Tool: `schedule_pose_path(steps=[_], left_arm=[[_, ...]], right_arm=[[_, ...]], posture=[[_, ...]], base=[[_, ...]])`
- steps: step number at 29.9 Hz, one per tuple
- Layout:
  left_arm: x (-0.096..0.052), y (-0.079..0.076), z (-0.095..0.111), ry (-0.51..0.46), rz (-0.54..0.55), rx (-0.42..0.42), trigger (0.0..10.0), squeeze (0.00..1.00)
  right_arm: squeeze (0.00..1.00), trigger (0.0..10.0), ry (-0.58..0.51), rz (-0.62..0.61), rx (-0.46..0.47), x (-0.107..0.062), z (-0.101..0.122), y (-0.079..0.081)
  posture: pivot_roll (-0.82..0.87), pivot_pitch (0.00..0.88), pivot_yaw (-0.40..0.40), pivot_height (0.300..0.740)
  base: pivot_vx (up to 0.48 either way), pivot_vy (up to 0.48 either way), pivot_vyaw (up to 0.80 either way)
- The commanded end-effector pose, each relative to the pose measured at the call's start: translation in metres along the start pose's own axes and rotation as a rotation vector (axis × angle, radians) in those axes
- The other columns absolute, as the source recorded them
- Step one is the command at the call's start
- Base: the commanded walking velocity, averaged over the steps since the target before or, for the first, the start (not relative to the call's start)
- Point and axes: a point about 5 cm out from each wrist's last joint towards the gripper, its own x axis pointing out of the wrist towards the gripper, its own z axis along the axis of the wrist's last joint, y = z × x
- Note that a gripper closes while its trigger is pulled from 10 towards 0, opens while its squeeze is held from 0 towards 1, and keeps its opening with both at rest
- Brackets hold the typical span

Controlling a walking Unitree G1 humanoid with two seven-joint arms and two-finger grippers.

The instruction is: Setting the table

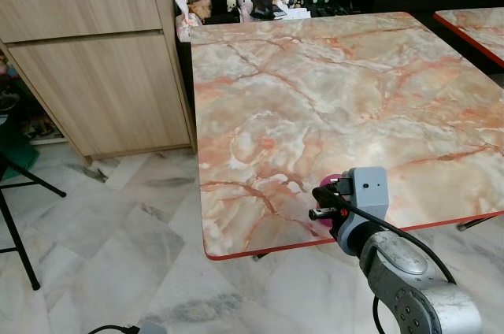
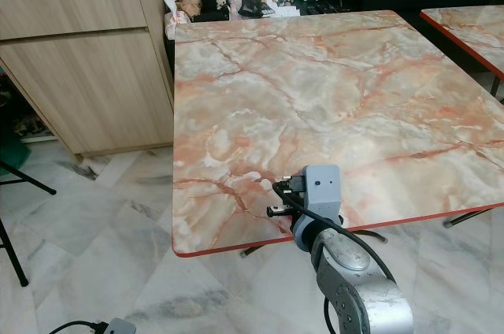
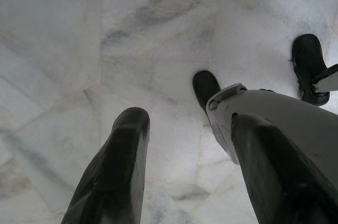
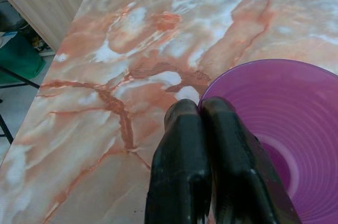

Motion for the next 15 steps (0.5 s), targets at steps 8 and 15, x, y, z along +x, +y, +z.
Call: schedule_pose_path(steps=[8, 15], left_arm=[[-0.002, -0.001, -0.013, 0.051, -0.005, 0.002, 10.0, 0.00], [-0.002, -0.001, -0.013, 0.048, 0.002, -0.002, 10.0, 0.00]], right_arm=[[0.00, 0.0, -0.026, -0.018, 0.011, 0.001, 0.000, -0.003], [0.00, 10.0, -0.322, -0.128, -0.026, -0.004, 0.036, -0.012]], posture=[[-0.05, 0.185, -0.010, 0.740], [-0.05, 0.183, -0.009, 0.740]], base=[[0.000, 0.000, 0.00], [0.000, 0.000, 0.00]])
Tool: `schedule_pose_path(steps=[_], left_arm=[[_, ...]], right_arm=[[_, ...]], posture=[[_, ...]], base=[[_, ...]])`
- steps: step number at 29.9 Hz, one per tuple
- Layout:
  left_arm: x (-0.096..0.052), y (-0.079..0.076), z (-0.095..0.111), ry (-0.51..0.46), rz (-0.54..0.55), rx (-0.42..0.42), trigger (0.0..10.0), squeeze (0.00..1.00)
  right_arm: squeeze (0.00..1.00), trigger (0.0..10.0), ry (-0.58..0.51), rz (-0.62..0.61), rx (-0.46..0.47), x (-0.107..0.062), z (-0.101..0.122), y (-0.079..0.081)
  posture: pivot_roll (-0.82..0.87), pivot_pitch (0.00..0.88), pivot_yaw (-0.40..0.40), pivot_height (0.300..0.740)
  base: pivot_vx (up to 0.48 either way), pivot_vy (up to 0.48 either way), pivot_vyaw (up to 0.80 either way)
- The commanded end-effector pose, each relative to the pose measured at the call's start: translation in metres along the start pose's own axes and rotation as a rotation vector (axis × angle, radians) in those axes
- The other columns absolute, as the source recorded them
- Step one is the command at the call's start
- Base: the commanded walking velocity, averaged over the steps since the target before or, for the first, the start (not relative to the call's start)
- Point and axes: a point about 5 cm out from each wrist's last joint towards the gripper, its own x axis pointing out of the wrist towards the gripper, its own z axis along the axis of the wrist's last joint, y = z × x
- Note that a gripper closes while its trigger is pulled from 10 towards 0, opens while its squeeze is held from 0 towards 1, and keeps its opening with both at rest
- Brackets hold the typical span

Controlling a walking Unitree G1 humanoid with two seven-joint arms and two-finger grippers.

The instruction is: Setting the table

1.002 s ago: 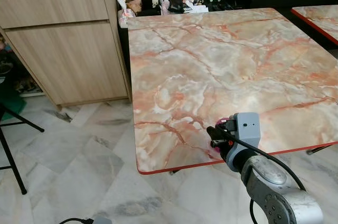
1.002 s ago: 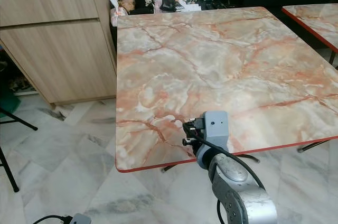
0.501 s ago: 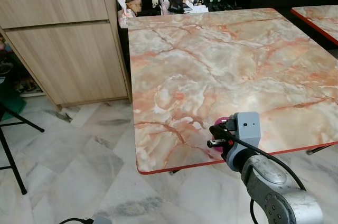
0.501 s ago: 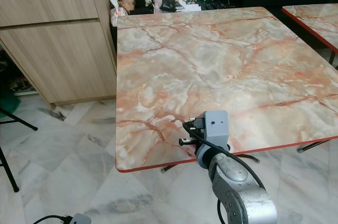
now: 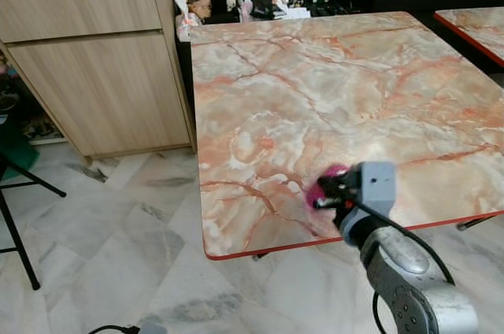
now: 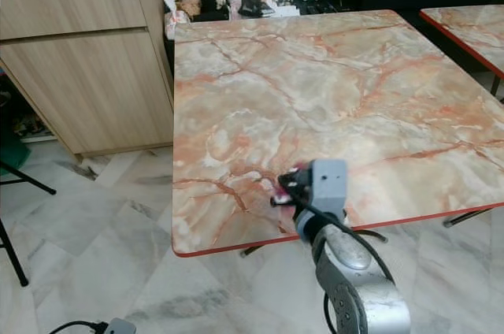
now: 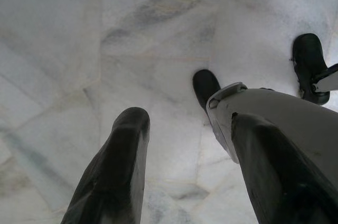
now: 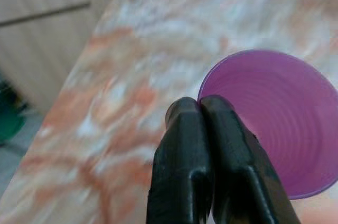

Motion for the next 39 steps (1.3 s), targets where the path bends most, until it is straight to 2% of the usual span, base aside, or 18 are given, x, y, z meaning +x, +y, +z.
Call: schedule_pose_path(steps=[1, 5, 14, 16, 19, 21, 23, 28, 37, 38, 39], left_arm=[[-0.002, -0.001, -0.013, 0.046, 0.002, -0.002, 10.0, 0.00], [-0.002, 0.000, -0.012, 0.044, 0.012, -0.001, 10.0, 0.00], [-0.002, 0.000, -0.013, 0.048, 0.011, 0.000, 10.0, 0.00], [-0.002, -0.001, -0.014, 0.052, 0.006, 0.000, 10.0, 0.00], [-0.003, -0.001, -0.015, 0.054, 0.003, -0.002, 10.0, 0.00], [-0.003, -0.001, -0.015, 0.055, 0.003, -0.003, 10.0, 0.00], [-0.003, -0.001, -0.015, 0.056, 0.003, -0.002, 10.0, 0.00], [-0.003, -0.001, -0.015, 0.061, -0.002, 0.001, 10.0, 0.00], [-0.003, -0.001, -0.015, 0.061, -0.003, 0.001, 10.0, 0.00], [-0.003, -0.001, -0.015, 0.060, -0.003, 0.002, 10.0, 0.00], [-0.003, -0.002, -0.015, 0.060, -0.003, 0.001, 10.0, 0.00]], right_arm=[[0.00, 10.0, -0.067, -0.033, -0.036, -0.001, 0.008, -0.003], [0.00, 10.0, -0.122, -0.050, -0.018, 0.000, 0.014, -0.005], [0.00, 10.0, -0.141, -0.061, -0.010, 0.002, 0.009, -0.004], [0.00, 10.0, -0.087, -0.087, 0.018, 0.002, 0.002, -0.006], [0.00, 10.0, 0.068, -0.157, 0.060, 0.000, -0.021, -0.014], [0.00, 10.0, 0.095, -0.171, 0.052, -0.001, -0.027, -0.017], [0.00, 10.0, 0.109, -0.177, 0.035, -0.001, -0.028, -0.018], [0.00, 10.0, 0.135, -0.182, 0.082, 0.001, -0.024, -0.017], [0.00, 10.0, 0.146, -0.174, 0.101, 0.003, -0.021, -0.017], [0.05, 10.0, 0.144, -0.174, 0.104, 0.003, -0.019, -0.017], [0.05, 10.0, 0.143, -0.174, 0.105, 0.003, -0.018, -0.017]], posture=[[-0.05, 0.183, -0.009, 0.740], [-0.05, 0.182, -0.010, 0.740], [-0.05, 0.182, -0.013, 0.740], [-0.06, 0.183, -0.012, 0.740], [-0.06, 0.183, -0.013, 0.740], [-0.06, 0.183, -0.013, 0.740], [-0.05, 0.185, -0.013, 0.740], [-0.05, 0.186, -0.012, 0.740], [-0.05, 0.185, -0.013, 0.740], [-0.05, 0.185, -0.013, 0.740], [-0.05, 0.185, -0.013, 0.740]], base=[[0.000, 0.000, 0.00], [0.000, 0.000, 0.00], [0.000, 0.000, 0.00], [0.000, 0.000, 0.00], [0.000, 0.000, 0.00], [0.000, 0.000, 0.00], [0.000, 0.000, 0.00], [0.000, 0.000, 0.00], [0.000, 0.000, 0.00], [0.000, 0.000, 0.00], [0.000, 0.000, 0.00]])
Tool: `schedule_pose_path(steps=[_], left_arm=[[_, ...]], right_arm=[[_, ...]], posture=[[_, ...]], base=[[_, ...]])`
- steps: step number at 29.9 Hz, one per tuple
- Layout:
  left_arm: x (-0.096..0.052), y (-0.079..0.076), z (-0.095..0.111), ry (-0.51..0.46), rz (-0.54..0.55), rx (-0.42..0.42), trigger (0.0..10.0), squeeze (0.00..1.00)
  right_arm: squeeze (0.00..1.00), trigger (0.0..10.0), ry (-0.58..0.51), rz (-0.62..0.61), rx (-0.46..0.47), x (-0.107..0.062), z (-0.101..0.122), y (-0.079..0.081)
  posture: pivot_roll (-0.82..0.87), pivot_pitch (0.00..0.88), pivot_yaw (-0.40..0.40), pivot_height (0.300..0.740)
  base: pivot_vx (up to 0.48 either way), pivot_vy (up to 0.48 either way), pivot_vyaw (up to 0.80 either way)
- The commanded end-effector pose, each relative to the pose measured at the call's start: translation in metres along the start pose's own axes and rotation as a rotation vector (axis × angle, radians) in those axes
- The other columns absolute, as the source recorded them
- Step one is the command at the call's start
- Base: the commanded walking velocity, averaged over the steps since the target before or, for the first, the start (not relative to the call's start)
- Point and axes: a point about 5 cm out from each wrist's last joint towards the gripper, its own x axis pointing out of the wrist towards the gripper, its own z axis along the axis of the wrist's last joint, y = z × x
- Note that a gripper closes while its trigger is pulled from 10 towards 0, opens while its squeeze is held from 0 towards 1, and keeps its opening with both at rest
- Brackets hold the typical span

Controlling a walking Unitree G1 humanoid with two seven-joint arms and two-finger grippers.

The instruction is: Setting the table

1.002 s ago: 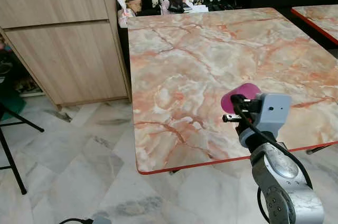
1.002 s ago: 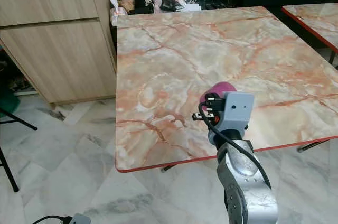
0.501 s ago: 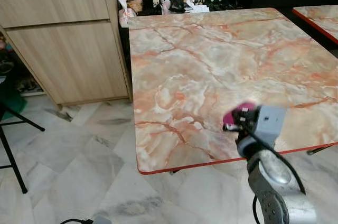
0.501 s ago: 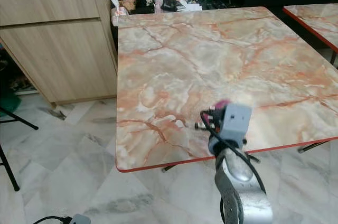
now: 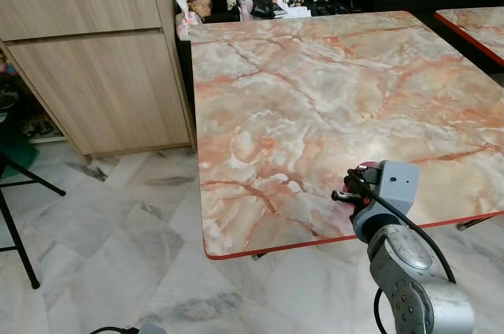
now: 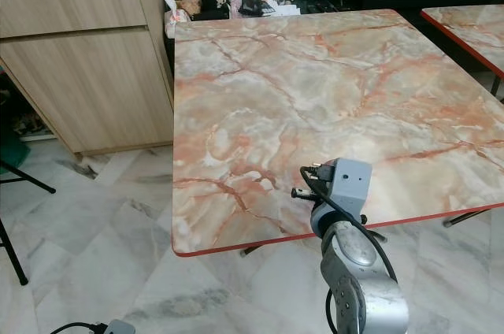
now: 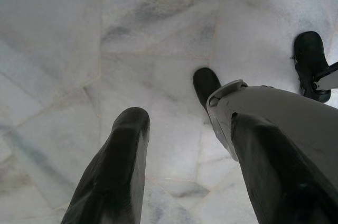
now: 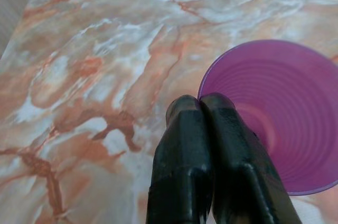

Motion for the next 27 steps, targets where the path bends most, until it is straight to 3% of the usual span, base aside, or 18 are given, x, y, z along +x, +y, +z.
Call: schedule_pose_path(steps=[1, 3, 11, 20, 27], left_arm=[[-0.002, -0.001, -0.014, 0.055, -0.009, 0.003, 10.0, 0.00], [-0.002, -0.001, -0.014, 0.054, -0.008, 0.002, 10.0, 0.00], [-0.002, -0.001, -0.014, 0.055, -0.008, 0.002, 10.0, 0.00], [-0.002, -0.001, -0.012, 0.041, 0.001, -0.006, 10.0, 0.00], [-0.002, 0.000, -0.010, 0.034, 0.004, -0.003, 10.0, 0.00]], right_arm=[[0.05, 10.0, -0.008, -0.003, 0.012, -0.002, 0.004, -0.001], [0.00, 10.0, -0.017, -0.006, 0.012, -0.002, 0.007, -0.001], [0.00, 10.0, -0.033, -0.013, 0.009, 0.000, 0.012, -0.002], [0.00, 10.0, -0.273, -0.023, -0.016, -0.005, 0.032, -0.004], [0.00, 10.0, -0.342, -0.023, -0.027, -0.008, 0.037, -0.004]], posture=[[-0.05, 0.185, -0.013, 0.740], [-0.05, 0.185, -0.013, 0.740], [-0.05, 0.184, -0.014, 0.740], [-0.06, 0.185, -0.012, 0.740], [-0.06, 0.187, -0.012, 0.740]], base=[[0.000, 0.000, 0.00], [0.000, 0.000, 0.00], [0.000, 0.000, 0.00], [0.000, 0.000, 0.00], [0.000, 0.000, 0.00]])
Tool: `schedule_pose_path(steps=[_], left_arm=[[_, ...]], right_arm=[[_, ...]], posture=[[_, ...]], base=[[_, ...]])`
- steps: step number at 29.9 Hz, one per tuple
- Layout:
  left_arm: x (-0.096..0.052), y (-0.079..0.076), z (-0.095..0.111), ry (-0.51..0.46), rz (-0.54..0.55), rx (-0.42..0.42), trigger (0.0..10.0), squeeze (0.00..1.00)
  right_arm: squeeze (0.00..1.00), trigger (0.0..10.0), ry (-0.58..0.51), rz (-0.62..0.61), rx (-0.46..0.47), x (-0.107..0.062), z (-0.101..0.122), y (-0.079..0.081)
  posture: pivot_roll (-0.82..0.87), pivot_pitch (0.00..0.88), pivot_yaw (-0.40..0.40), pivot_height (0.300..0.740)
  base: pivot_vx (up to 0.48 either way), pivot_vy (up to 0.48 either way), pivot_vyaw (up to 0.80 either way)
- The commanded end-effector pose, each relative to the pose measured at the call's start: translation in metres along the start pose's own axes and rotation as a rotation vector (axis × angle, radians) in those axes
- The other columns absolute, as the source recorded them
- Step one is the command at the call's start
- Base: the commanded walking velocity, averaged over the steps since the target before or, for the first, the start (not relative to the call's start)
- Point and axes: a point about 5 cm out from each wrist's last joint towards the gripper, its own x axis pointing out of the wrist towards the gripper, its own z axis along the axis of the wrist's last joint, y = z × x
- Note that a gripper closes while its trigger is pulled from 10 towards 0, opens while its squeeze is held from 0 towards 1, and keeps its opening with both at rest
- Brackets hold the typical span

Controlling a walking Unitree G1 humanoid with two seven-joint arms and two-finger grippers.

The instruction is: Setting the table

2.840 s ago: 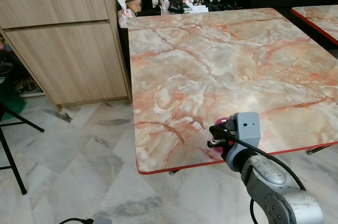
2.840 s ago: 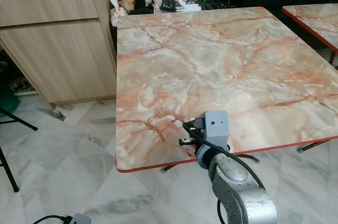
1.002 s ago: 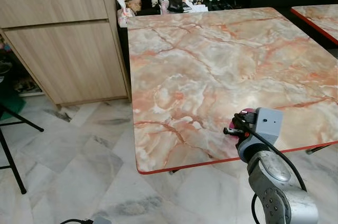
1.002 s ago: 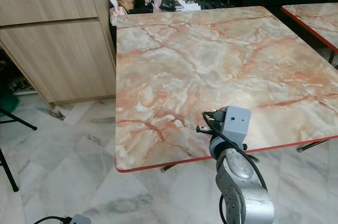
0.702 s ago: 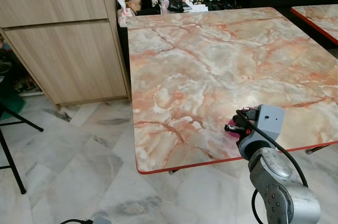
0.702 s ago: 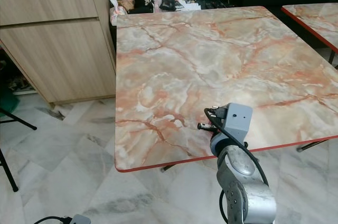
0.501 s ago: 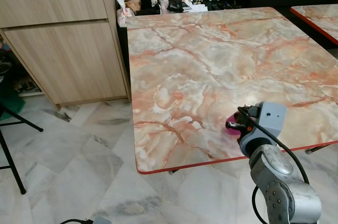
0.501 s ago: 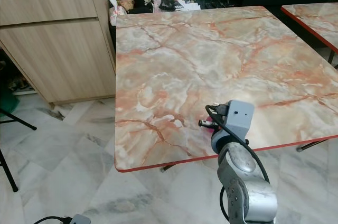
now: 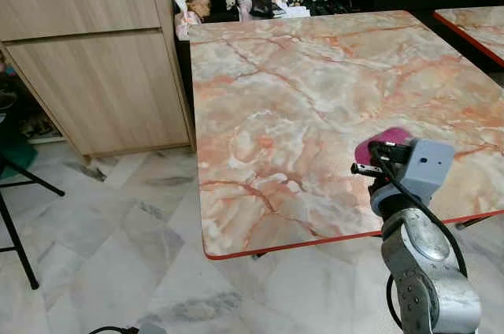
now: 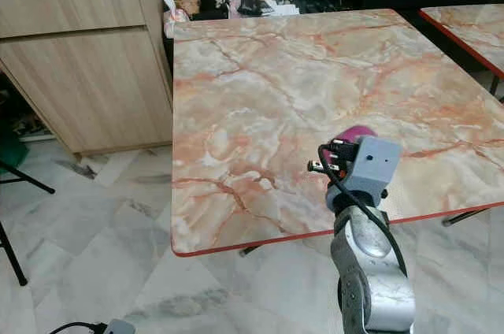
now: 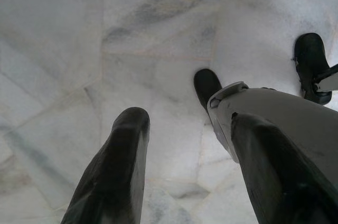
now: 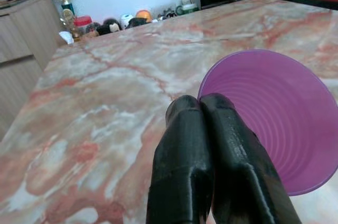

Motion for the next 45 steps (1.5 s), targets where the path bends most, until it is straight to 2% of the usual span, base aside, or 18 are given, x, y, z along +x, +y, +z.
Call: schedule_pose_path(steps=[1, 5, 23, 45], left_arm=[[-0.002, -0.001, -0.011, 0.041, -0.007, 0.016, 10.0, 0.00], [-0.002, -0.002, -0.011, 0.041, -0.007, 0.017, 10.0, 0.00], [-0.002, -0.001, -0.011, 0.044, -0.008, 0.020, 10.0, 0.00], [-0.002, -0.001, -0.012, 0.047, -0.010, 0.020, 10.0, 0.00]], right_arm=[[0.00, 10.0, -0.050, 0.000, -0.001, -0.002, 0.006, -0.001], [0.00, 10.0, -0.071, 0.004, 0.002, -0.001, 0.009, 0.000], [0.00, 10.0, -0.091, 0.007, -0.022, 0.002, 0.008, -0.002], [0.00, 10.0, -0.114, -0.051, -0.069, 0.007, 0.014, -0.021]], posture=[[-0.06, 0.188, -0.012, 0.740], [-0.06, 0.187, -0.012, 0.740], [-0.06, 0.185, -0.012, 0.740], [-0.06, 0.186, -0.010, 0.740]], base=[[0.000, 0.000, 0.00], [0.000, -0.201, 0.00], [0.000, -0.471, 0.00], [0.000, -0.472, 0.00]])
